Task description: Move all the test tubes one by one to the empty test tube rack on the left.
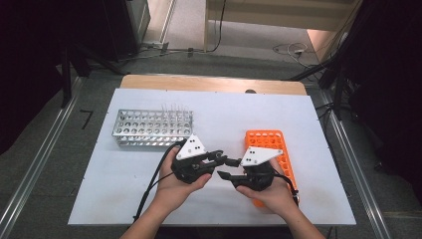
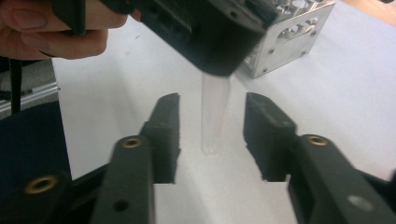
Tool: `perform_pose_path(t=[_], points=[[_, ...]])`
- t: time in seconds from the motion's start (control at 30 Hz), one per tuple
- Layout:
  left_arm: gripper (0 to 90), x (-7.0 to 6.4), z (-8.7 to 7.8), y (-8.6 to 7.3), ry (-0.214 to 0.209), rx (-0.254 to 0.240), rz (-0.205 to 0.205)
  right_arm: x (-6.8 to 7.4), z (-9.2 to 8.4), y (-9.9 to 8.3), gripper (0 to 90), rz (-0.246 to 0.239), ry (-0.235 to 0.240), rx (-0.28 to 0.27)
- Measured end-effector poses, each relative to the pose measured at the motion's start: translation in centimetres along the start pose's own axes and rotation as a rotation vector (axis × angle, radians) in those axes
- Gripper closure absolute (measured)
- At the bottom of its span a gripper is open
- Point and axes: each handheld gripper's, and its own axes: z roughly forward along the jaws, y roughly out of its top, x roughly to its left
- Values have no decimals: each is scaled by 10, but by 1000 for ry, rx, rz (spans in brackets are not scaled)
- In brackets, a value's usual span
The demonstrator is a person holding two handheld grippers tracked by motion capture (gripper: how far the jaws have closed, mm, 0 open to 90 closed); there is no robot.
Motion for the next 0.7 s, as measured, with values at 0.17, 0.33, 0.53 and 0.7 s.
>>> perform_pose_path(t=[0.17, 0.33, 0.53, 0.7], points=[[760, 8, -8, 2, 33, -10, -3, -9, -8, -4, 313, 29, -24, -38], [760, 21, -18, 4, 65, -21, -13, -20, -21, -10, 196, 56, -47, -79], [760, 40, -35, 7, 108, -52, -49, -34, -36, -22, 23, 94, -84, -105], [760, 55, -48, 11, 154, -72, -70, -46, -50, -36, 0, 113, -116, -113]])
